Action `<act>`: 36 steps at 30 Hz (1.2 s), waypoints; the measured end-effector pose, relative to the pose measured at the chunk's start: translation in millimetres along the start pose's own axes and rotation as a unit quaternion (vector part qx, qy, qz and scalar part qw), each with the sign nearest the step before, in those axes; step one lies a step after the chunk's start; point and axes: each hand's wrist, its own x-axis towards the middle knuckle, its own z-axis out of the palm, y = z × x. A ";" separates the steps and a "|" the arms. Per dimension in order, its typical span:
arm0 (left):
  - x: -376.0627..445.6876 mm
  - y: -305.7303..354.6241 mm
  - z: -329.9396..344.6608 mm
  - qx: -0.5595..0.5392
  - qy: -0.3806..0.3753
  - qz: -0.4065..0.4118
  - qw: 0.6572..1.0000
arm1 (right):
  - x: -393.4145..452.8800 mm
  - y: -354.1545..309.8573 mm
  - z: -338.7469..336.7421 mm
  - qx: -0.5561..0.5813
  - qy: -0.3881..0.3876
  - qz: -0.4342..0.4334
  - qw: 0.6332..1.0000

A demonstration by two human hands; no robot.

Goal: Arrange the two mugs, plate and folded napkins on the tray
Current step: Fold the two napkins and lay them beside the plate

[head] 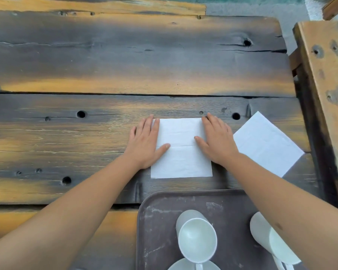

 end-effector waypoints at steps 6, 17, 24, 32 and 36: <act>39.8 8.9 -17.4 0.067 0.061 -0.002 0.996 | 34.6 -0.4 -11.7 -0.007 0.012 -0.010 1.000; 49.5 7.9 -22.7 -0.092 0.052 -0.017 0.994 | 39.5 -8.7 -20.0 0.179 -0.047 0.020 0.983; 16.7 12.8 -45.7 -0.143 0.067 0.048 0.986 | 21.3 -6.4 -33.6 0.193 -0.028 -0.010 0.981; -42.0 17.3 -31.8 -0.055 0.039 0.119 0.991 | -44.8 -11.2 -28.7 0.097 -0.024 -0.117 0.988; -59.1 12.6 -19.6 0.006 -0.002 0.131 0.991 | -64.9 -11.7 -16.1 0.067 -0.045 -0.143 0.986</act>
